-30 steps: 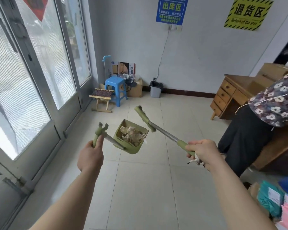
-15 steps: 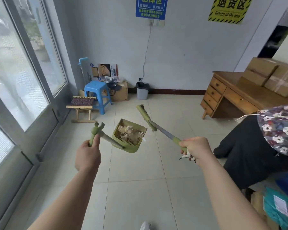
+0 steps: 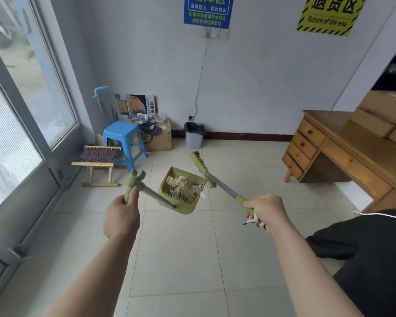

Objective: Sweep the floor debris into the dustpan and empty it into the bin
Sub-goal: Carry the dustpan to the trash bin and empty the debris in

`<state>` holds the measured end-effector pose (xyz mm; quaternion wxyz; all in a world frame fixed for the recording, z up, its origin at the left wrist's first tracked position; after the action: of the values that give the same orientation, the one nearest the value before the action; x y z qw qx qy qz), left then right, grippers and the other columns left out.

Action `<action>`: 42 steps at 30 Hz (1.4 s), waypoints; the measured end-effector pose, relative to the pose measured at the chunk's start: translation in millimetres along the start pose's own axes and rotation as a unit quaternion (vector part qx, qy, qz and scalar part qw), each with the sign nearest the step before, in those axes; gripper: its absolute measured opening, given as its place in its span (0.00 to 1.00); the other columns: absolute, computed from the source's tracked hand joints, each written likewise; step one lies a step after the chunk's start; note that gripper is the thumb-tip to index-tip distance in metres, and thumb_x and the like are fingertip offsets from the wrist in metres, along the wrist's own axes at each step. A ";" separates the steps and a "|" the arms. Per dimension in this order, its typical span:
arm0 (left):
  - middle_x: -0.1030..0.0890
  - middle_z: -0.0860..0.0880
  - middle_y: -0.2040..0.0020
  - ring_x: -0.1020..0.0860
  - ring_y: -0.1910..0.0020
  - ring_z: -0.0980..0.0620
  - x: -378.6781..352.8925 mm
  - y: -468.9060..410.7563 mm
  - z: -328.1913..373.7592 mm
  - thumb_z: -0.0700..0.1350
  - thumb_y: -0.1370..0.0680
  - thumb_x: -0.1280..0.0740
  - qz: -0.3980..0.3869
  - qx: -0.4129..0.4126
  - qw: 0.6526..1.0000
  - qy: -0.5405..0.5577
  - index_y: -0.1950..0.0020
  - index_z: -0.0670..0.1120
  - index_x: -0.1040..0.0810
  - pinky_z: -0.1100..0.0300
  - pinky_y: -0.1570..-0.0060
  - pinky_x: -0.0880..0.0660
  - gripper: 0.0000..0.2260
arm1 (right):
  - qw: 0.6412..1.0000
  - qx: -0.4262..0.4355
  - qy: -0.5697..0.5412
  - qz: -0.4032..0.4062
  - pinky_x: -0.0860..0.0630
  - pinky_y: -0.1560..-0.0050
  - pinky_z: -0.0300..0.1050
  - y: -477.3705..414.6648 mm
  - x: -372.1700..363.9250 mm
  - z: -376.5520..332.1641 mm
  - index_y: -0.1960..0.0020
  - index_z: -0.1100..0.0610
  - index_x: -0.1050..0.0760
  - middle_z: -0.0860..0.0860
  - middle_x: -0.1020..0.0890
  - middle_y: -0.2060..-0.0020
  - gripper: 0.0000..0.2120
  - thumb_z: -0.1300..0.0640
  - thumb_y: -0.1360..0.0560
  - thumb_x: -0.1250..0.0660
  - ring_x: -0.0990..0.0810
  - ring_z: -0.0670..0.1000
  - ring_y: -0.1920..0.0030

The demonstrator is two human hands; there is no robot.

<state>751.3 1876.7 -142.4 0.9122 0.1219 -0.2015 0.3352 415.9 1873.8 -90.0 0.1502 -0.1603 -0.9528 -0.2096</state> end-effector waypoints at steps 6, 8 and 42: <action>0.22 0.45 0.68 0.22 0.66 0.41 -82.9 -73.4 34.6 0.68 0.24 0.41 0.000 -0.003 0.999 -0.032 0.62 0.44 0.25 0.52 0.62 0.29 0.27 | 1.000 -0.023 -0.004 0.011 0.37 0.79 0.35 -96.0 -22.4 -29.3 0.65 0.68 0.22 0.60 0.24 0.75 0.04 0.69 0.31 0.32 0.30 0.50 0.84; 0.21 0.45 0.67 0.22 0.66 0.42 -109.0 -101.7 48.2 0.68 0.24 0.42 -0.007 -0.004 0.999 -0.048 0.62 0.45 0.25 0.52 0.62 0.29 0.26 | 1.000 -0.024 -0.006 0.017 0.37 0.80 0.34 -129.1 -31.5 -44.3 0.61 0.69 0.21 0.61 0.24 0.72 0.02 0.70 0.31 0.32 0.30 0.50 0.86; 0.27 0.46 0.67 0.29 0.69 0.44 -548.3 -454.6 306.5 0.67 0.23 0.41 -0.039 0.032 0.998 0.039 0.62 0.45 0.28 0.54 0.65 0.33 0.25 | 0.996 -0.062 -0.038 0.061 0.35 0.77 0.38 -688.9 -42.9 -277.1 0.63 0.66 0.25 0.62 0.24 0.70 0.05 0.68 0.30 0.30 0.24 0.51 0.81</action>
<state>583.5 1119.8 -155.9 0.9272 0.1461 -0.1504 0.3103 261.6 1146.4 -106.9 0.1163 -0.2350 -0.9315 -0.2520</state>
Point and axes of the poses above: each hand's wrist, its own y-axis away from the middle knuckle, its own x-axis out of the back of the hand, z = x × y, the point moved 2 cm from there along -y, towards the middle knuckle
